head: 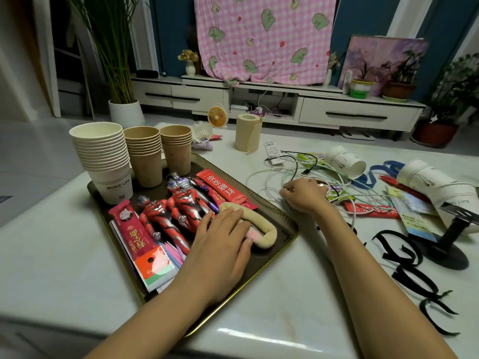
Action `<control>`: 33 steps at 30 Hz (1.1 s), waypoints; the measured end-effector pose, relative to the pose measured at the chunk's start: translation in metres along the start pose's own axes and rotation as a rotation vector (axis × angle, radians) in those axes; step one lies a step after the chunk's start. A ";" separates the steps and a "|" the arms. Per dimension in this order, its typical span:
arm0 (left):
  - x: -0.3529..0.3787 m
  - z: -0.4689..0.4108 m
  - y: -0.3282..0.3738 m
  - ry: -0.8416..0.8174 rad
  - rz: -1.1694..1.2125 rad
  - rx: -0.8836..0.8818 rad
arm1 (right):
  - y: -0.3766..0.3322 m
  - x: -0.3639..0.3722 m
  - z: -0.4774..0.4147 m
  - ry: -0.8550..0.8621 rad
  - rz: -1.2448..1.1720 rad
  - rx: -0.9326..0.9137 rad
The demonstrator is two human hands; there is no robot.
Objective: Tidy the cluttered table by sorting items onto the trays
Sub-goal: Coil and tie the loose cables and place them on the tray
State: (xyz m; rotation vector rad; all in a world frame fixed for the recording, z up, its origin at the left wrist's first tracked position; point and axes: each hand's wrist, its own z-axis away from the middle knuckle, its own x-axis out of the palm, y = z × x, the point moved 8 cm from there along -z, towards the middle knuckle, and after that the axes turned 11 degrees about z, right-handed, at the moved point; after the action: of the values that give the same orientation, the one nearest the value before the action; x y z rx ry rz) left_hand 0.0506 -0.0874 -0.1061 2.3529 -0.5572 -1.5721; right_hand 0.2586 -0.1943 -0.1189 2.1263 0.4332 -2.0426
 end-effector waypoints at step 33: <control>-0.014 0.000 0.049 0.004 1.852 -0.946 | 0.006 -0.043 0.205 -0.441 -0.885 -0.383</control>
State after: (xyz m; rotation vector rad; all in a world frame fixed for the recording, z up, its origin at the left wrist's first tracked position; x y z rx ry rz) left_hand 0.0373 -0.1247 -0.0740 0.4571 -1.0869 -0.5345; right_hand 0.0655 -0.2681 -0.0874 1.2867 1.7399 -2.4369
